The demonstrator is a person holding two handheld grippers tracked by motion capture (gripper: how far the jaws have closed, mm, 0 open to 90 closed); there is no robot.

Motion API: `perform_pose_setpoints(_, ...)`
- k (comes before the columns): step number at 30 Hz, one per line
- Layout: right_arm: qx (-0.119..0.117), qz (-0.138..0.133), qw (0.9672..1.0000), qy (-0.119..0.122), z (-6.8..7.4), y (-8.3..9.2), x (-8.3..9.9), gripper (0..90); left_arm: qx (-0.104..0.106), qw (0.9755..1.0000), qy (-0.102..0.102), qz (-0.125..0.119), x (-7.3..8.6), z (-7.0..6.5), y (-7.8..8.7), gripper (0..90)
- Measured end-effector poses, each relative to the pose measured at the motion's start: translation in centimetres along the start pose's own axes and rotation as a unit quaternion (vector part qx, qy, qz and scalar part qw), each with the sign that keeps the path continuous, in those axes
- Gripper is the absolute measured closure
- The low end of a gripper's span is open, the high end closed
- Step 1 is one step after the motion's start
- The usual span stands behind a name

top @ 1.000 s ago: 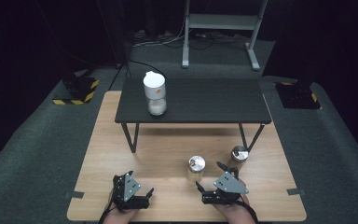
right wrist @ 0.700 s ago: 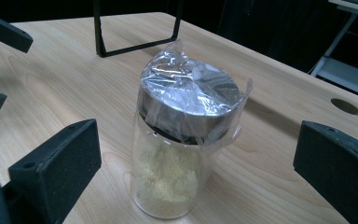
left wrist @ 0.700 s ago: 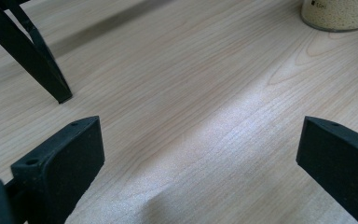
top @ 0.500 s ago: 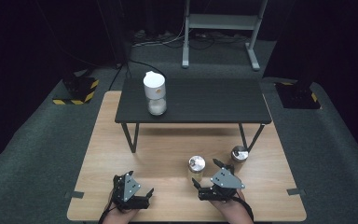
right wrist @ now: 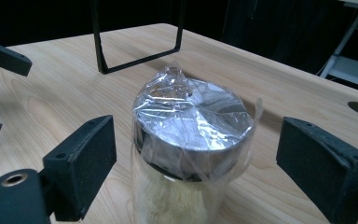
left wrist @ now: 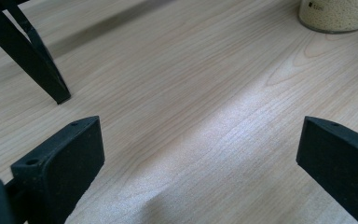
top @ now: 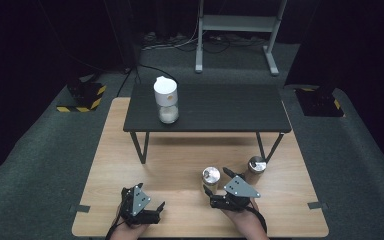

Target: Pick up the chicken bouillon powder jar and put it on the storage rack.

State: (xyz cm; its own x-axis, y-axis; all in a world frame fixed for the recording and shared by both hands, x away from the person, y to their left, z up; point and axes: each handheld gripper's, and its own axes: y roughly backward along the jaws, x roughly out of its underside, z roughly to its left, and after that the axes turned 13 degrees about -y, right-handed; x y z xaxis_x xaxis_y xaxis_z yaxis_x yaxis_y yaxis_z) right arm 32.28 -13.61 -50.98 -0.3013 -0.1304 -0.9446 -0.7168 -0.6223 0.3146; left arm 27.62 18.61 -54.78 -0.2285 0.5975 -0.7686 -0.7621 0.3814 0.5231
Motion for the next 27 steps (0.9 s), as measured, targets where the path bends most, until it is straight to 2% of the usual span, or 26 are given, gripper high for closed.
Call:
perform_pose_setpoints(9,-0.014,-0.005,0.9997,-0.019,-0.3,-0.9,0.1,22.0,0.0,1.0,0.002,-0.002,0.0,0.0,0.0,1.0)
perform_pose_setpoints(13,-0.021,-0.009,0.9996,-0.015,-0.3,-1.2,0.2,26.0,0.0,1.0,0.003,-0.002,0.0,0.0,0.0,1.0)
perform_pose_setpoints(19,-0.029,-0.016,0.9993,-0.02,-0.3,-1.3,0.3,29.9,-0.001,1.0,0.002,-0.003,0.0,0.0,0.0,1.0)
perform_pose_setpoints(24,-0.042,-0.022,0.9979,-0.044,-0.7,-1.4,0.4,32.6,0.0,1.0,0.004,-0.003,0.0,0.0,0.0,1.0)
perform_pose_setpoints(27,-0.045,-0.023,0.9976,-0.047,-0.7,-1.4,0.4,33.1,0.0,1.0,0.004,-0.002,0.0,0.0,0.0,1.0)
